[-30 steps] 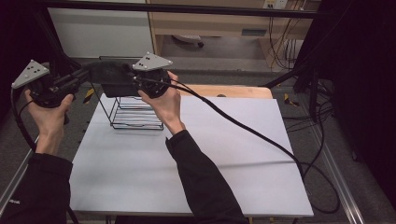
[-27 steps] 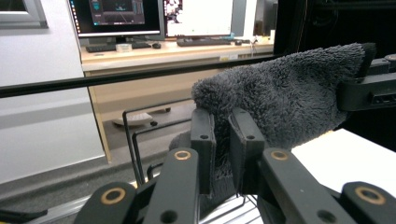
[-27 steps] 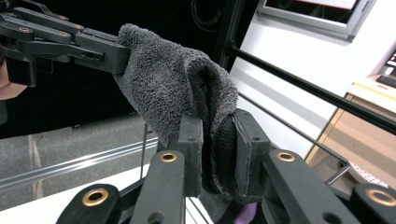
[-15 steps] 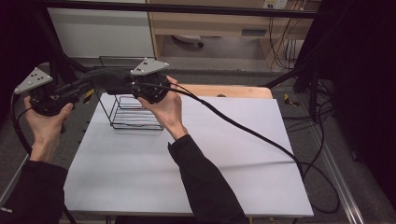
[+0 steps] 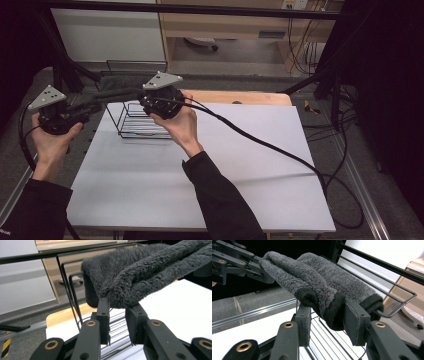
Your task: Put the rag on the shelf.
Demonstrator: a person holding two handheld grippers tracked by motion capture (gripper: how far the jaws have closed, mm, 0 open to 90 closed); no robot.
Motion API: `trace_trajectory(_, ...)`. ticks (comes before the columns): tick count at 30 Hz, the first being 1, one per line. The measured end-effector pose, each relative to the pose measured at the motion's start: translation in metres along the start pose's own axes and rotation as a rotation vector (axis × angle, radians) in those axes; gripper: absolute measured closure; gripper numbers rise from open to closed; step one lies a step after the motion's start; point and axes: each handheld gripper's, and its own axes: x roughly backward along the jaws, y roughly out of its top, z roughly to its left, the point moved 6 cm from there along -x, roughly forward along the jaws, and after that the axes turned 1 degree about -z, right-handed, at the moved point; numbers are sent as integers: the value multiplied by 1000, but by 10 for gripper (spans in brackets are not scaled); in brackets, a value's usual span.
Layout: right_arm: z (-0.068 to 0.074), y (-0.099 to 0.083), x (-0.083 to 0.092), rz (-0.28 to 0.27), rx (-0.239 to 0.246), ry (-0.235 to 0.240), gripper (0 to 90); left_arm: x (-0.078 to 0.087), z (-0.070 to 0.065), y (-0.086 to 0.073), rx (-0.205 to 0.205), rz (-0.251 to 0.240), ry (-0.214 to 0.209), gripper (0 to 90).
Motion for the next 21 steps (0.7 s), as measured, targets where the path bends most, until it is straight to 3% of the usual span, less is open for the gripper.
trace_trajectory(8, 4, -13, 1, -31, -22, -1, 526, -9, 0, -19, 16, 37, -7, 729)
trace_trajectory(11, 4, -18, 3, -30, -51, 5, 511, -13, -1, -23, 19, 50, -8, 727)
trace_trajectory(21, 1, -52, -14, 31, -128, 37, 515, -29, 1, -38, 41, 102, 2, 698)
